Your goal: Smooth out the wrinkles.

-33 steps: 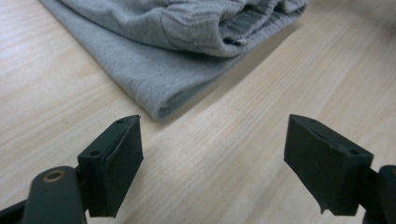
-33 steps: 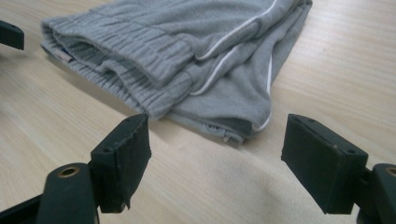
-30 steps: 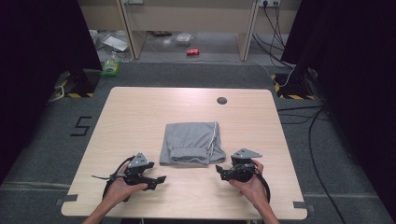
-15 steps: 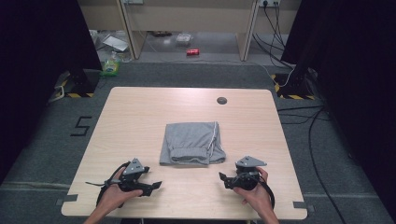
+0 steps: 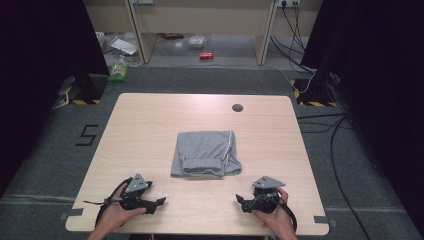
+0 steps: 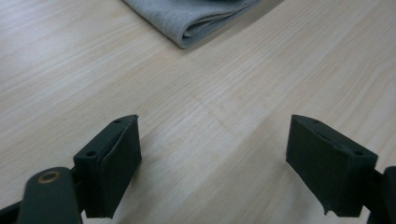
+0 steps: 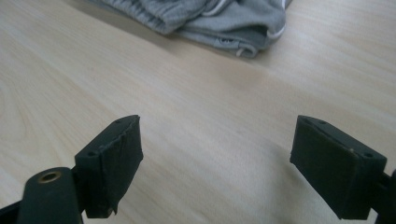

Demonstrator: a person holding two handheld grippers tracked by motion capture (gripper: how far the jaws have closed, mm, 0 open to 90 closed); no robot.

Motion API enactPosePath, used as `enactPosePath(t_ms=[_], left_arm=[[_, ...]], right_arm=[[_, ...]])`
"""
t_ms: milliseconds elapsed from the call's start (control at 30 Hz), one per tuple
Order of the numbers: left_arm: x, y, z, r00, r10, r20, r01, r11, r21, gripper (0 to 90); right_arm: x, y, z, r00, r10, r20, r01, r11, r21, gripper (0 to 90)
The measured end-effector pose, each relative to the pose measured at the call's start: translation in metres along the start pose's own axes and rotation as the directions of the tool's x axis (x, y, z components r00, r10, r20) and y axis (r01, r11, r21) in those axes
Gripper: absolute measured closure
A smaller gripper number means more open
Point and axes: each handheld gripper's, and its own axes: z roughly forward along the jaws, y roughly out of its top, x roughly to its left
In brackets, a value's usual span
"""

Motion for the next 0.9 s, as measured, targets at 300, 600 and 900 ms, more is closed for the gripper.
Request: enactPosePath(t_ms=[300,600,900], left_arm=[[0.000,-0.005,-0.003,0.9996,0.003,-0.028,-0.003,1.0000,-0.001,15.3],[0.000,-0.004,-0.003,0.9996,0.003,-0.027,-0.003,1.0000,-0.001,14.9],[0.001,-0.004,-0.003,0.9996,0.005,-0.026,-0.005,1.0000,-0.001,14.9]], right_arm=[[0.001,-0.012,0.000,0.9968,-0.076,0.024,0.076,0.997,0.015,14.1],[-0.008,-0.012,-0.001,0.9950,-0.100,-0.004,0.100,0.995,0.013,12.4],[-0.010,-0.011,0.000,0.9941,-0.108,-0.010,0.108,0.994,0.014,11.3]])
